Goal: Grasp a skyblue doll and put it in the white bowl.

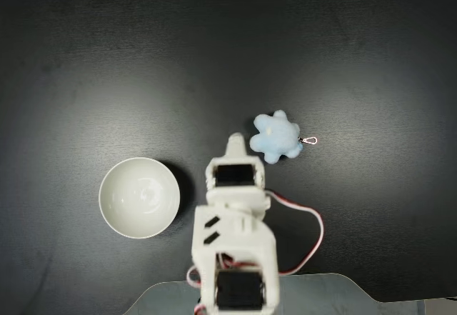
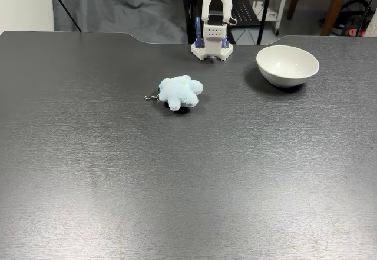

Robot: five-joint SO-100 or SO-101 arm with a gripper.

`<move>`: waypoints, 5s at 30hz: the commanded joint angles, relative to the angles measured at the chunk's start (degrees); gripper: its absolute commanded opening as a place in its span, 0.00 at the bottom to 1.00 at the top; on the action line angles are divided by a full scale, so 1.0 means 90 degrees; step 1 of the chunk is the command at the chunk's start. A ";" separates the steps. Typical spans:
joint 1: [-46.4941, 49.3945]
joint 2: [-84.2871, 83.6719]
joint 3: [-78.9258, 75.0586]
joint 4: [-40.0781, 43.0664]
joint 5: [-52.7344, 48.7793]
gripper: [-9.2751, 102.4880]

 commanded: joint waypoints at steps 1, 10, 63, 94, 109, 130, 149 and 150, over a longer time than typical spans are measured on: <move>0.1143 -0.0645 -0.0332 0.0312 -0.0986 0.08; 0.3281 -0.1436 -0.0225 0.0312 -0.2578 0.08; 0.3008 -0.2207 0.2793 0.0312 -0.3799 0.65; 0.1768 -0.4658 0.2676 0.0312 -0.3799 0.65; 0.2285 -0.4678 0.2295 0.0303 -0.3799 0.65; 0.2314 -0.5693 0.1426 0.0303 -0.3740 0.65; 0.2422 -0.5937 0.1387 0.0303 -0.3701 0.65; 0.2490 -0.5947 0.1387 0.0293 -0.3701 0.65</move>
